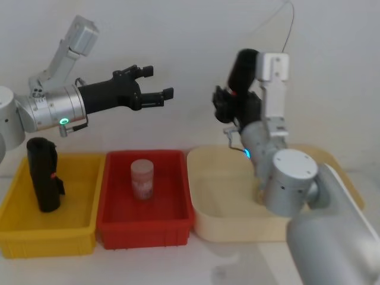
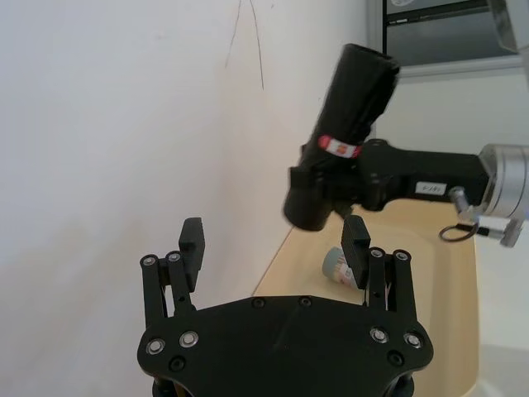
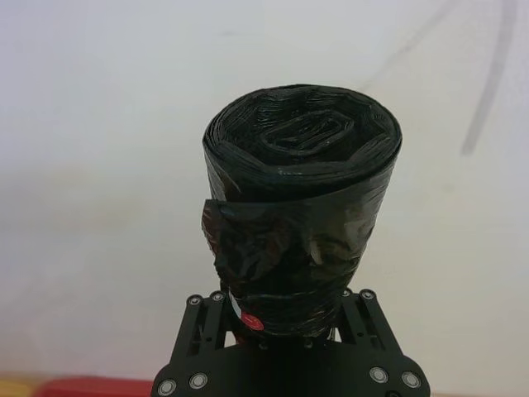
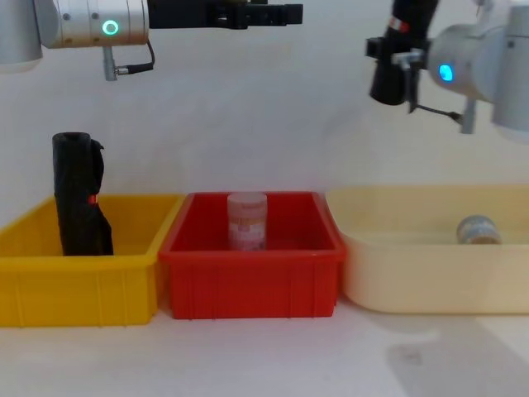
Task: Pick up the garbage bag with the one hand and transfer it to the other hand.
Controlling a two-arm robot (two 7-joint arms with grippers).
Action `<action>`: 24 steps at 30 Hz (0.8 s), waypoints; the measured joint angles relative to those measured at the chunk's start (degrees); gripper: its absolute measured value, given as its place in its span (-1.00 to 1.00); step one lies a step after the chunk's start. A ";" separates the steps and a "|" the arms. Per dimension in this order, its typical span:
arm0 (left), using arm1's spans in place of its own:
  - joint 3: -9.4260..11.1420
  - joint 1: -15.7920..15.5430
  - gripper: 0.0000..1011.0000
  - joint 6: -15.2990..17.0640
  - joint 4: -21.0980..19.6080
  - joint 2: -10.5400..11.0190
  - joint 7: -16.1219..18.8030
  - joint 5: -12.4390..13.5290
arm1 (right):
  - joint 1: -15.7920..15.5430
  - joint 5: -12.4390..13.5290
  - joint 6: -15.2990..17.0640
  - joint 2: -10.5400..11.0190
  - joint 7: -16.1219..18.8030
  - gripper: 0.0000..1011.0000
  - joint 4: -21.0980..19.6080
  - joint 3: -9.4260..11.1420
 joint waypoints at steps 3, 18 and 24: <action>0.00 0.00 0.98 0.00 0.00 0.00 0.00 0.00 | -2.23 -0.01 1.54 1.56 0.10 0.12 -3.74 0.81; 0.00 0.00 0.98 0.00 0.00 0.00 0.00 0.00 | -5.44 -0.81 5.78 4.92 3.57 0.12 -9.02 0.94; 0.00 0.00 0.98 0.00 0.00 0.00 0.00 0.00 | -5.36 -1.12 6.48 5.33 4.56 0.12 -8.77 0.59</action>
